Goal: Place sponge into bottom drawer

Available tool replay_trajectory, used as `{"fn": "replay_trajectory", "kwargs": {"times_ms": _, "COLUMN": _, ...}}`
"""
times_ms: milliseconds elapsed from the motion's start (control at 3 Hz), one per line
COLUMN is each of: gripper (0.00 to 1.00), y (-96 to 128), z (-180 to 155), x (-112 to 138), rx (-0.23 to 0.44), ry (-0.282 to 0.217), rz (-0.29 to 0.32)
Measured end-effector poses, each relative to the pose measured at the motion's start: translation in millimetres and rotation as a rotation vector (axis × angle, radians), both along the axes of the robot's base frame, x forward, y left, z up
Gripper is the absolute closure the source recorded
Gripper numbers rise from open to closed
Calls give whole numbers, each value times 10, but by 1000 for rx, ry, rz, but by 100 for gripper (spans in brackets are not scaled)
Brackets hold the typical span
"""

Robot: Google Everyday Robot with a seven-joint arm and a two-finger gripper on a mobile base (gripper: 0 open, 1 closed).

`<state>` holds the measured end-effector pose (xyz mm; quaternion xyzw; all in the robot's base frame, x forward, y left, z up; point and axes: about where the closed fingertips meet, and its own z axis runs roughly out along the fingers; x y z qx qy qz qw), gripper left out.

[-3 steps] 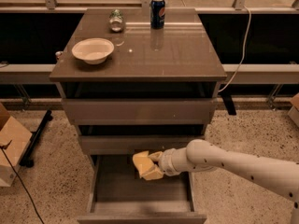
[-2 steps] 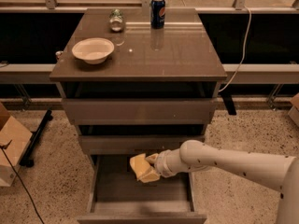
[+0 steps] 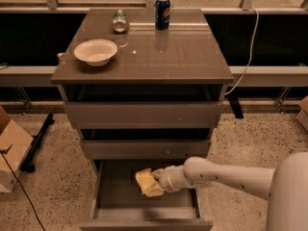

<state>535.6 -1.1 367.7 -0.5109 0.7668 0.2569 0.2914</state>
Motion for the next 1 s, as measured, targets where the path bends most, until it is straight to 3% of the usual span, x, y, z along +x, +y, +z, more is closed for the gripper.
{"fn": "replay_trajectory", "kwargs": {"times_ms": 333, "gripper": 100, "y": -75, "z": -405, "x": -35, "rx": 42, "ry": 27, "rz": -31}}
{"fn": "replay_trajectory", "kwargs": {"times_ms": 667, "gripper": 82, "y": -183, "z": -777, "x": -69, "rx": 72, "ry": 65, "rz": -73}}
{"fn": "replay_trajectory", "kwargs": {"times_ms": 1000, "gripper": 51, "y": -351, "z": -1146, "x": -89, "rx": 89, "ry": 121, "rz": -118}}
